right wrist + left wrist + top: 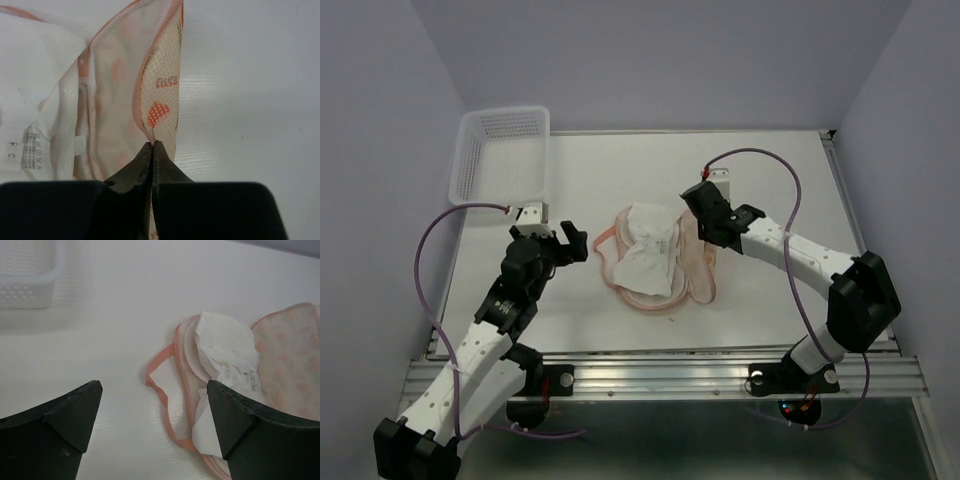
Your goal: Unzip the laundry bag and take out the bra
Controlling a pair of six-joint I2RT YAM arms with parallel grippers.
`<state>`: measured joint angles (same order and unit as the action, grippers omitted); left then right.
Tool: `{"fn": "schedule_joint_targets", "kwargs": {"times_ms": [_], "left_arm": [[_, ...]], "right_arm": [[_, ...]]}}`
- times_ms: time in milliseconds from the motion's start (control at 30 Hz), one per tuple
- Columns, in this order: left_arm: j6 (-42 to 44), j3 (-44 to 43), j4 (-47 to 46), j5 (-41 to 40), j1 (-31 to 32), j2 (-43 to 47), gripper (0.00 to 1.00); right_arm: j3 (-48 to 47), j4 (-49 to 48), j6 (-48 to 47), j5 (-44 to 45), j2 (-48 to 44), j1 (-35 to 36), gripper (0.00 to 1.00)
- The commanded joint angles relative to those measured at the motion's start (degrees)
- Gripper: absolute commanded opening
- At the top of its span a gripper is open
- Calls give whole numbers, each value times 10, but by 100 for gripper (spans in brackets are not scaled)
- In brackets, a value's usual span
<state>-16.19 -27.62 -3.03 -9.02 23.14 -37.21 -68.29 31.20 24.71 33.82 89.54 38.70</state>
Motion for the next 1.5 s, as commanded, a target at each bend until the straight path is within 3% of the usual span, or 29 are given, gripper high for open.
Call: {"fn": "schedule_joint_targets", "kwargs": {"times_ms": [0,67,167,267,300,400,433,500,800,1100,1467], "left_arm": [[14,6,-44,44,-2,-8,99],[15,5,-55,67,-3,-23,99],[0,-2,-66,118,-3,-50,99],[-27,-23,-63,145,-3,-85,99],[-33,-29,-63,158,-1,-94,99],[-51,-57,-63,187,1,-138,99],[-54,-74,-62,192,7,-150,99],[-66,-93,-55,201,27,-191,99],[-101,-182,-30,158,132,-341,99],[-79,-239,-17,136,133,-442,95],[-51,-288,-21,125,133,-539,87]], "right_arm": [[44,-46,24,1,-41,-17,1],[70,-47,31,6,-53,-36,3],[100,-52,32,9,-69,-56,16],[119,-54,27,8,-81,-71,39],[121,-55,25,8,-84,-71,53],[126,-54,17,5,-101,-71,76],[127,-54,16,6,-107,-71,89],[128,-54,12,9,-131,-71,100],[149,-52,-2,-2,-247,-71,100],[228,-40,44,-46,-345,-71,100],[240,-33,46,-49,-350,-71,100]]}}
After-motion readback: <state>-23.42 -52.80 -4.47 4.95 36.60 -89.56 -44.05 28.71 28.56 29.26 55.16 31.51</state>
